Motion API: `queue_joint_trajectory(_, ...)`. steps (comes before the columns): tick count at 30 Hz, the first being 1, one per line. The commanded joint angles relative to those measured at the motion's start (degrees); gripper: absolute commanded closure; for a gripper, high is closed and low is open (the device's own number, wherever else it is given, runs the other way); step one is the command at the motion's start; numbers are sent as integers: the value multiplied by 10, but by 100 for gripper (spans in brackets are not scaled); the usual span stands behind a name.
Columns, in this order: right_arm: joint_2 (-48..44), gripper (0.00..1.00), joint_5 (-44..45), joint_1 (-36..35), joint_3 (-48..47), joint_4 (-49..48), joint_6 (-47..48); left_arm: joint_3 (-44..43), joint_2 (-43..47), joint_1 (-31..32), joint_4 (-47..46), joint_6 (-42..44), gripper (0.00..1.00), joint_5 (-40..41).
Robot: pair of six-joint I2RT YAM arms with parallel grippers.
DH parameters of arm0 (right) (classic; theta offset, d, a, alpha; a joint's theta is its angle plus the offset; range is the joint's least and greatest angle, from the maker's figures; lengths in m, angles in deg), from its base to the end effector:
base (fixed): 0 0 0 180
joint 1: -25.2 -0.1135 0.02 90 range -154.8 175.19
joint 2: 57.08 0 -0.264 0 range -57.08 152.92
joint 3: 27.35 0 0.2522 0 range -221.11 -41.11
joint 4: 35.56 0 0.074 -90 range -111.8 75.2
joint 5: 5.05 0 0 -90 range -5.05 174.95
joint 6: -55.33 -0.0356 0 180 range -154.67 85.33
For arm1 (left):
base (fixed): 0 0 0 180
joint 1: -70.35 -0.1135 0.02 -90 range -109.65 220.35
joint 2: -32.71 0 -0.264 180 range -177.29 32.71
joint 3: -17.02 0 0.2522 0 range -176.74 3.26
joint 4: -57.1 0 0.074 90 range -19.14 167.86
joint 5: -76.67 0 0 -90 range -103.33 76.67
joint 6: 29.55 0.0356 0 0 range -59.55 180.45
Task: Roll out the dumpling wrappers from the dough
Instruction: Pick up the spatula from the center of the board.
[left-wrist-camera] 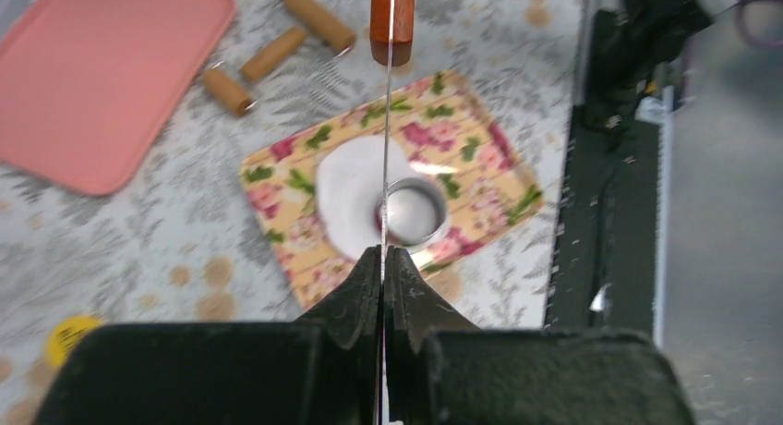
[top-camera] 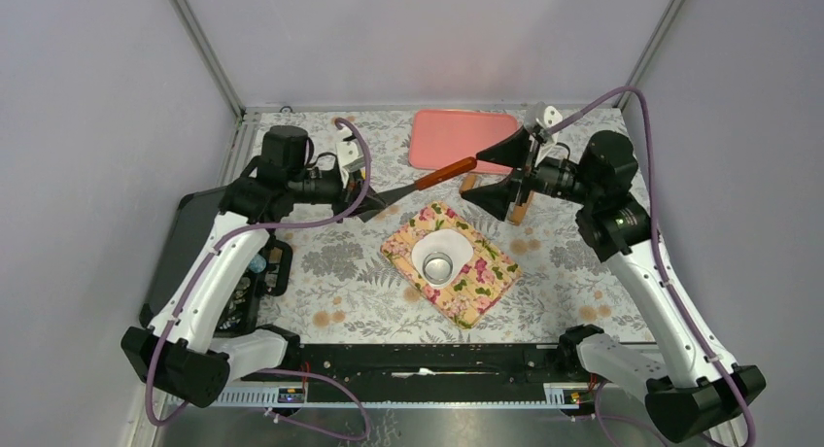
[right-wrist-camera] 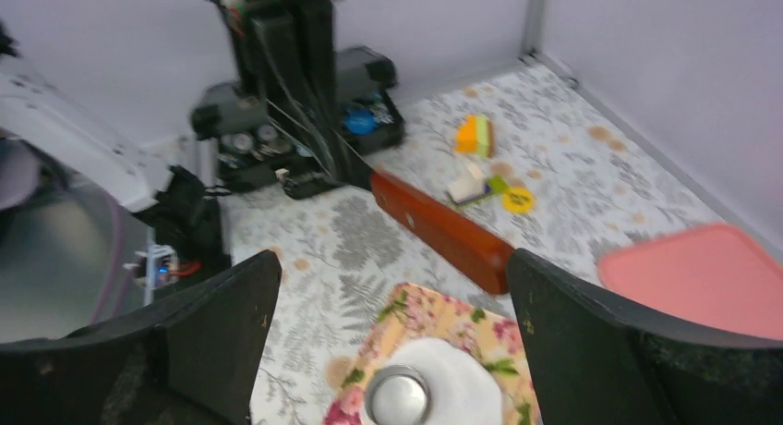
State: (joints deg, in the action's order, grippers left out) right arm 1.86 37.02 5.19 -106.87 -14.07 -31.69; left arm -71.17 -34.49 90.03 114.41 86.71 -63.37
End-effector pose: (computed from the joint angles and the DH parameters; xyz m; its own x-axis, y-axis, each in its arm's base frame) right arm 0.1956 0.0993 0.4267 0.0333 -0.0250 -0.9991 -0.9262 0.3748 -0.0402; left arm 0.2085 -0.1036 0.3898 -0.1472 0.3544 -0.9234 0.9622 0.2676 -0.0506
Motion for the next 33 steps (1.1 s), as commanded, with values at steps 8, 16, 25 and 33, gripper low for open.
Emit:
queue_joint_trajectory(8, 57, 0, -152, 2, 136, -434, -323, 161, 20, 0, -462, -383, 100, -184)
queue_joint_trajectory(16, 45, 3, -127, 2, 186, -504, -327, 193, 16, 1, -545, -463, 100, -206)
queue_joint_trajectory(25, 85, 12, -86, 1, 228, -697, -470, 209, 2, 27, -569, -485, 100, -202)
queue_joint_trajectory(33, 95, 21, -73, 1, 221, -715, -505, 213, -8, 39, -565, -477, 100, -193)
